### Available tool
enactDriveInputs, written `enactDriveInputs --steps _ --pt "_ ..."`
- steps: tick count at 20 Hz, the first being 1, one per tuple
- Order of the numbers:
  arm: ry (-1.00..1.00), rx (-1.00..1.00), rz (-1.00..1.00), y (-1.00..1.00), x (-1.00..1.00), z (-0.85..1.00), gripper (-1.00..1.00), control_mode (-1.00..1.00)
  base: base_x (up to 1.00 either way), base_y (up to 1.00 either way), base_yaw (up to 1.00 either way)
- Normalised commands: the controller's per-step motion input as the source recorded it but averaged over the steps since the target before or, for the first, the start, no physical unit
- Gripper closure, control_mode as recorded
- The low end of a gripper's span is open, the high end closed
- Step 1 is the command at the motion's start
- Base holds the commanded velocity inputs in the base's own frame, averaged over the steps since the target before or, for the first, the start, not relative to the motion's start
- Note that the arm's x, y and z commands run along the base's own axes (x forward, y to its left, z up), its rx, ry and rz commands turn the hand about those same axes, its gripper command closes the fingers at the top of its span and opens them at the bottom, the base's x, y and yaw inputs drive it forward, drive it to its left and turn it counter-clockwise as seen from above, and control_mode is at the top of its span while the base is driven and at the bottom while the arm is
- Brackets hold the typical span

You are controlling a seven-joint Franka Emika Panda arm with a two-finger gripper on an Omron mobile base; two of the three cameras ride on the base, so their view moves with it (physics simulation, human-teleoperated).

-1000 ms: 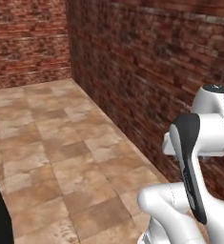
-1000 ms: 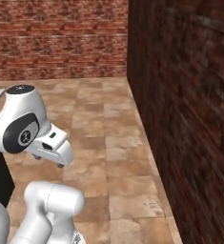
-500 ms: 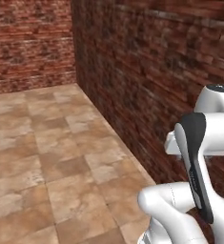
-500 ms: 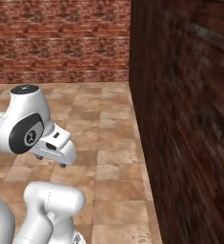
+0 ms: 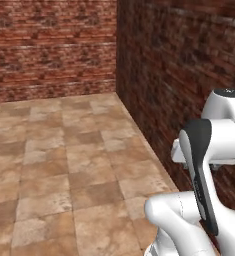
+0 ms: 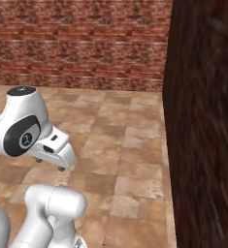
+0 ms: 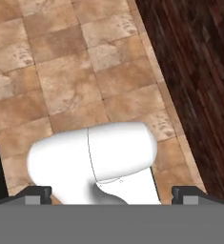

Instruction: Place two dumplings into each of the tupperware containers and then place the containers in the fridge.

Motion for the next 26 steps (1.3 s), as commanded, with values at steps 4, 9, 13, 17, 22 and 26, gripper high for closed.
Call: enactDriveInputs --steps 4,9,13,17,22,26 --pt "0.0 0.0 0.0 0.0 0.0 0.0 -1.0 1.0 1.0 0.06 0.01" --pt "0.0 0.0 0.0 0.0 0.0 0.0 -1.0 1.0 1.0 0.17 0.05" --pt "0.0 0.0 0.0 0.0 0.0 0.0 -1.0 1.0 0.85 -0.17 0.72" --pt "0.0 0.0 0.0 0.0 0.0 0.0 -1.0 1.0 0.98 -0.27 0.59" --pt "0.0 0.0 0.0 0.0 0.0 0.0 -1.0 1.0 0.99 -0.9 0.38" --pt "0.0 0.0 0.0 0.0 0.0 0.0 -1.0 1.0 0.86 -0.85 0.35"
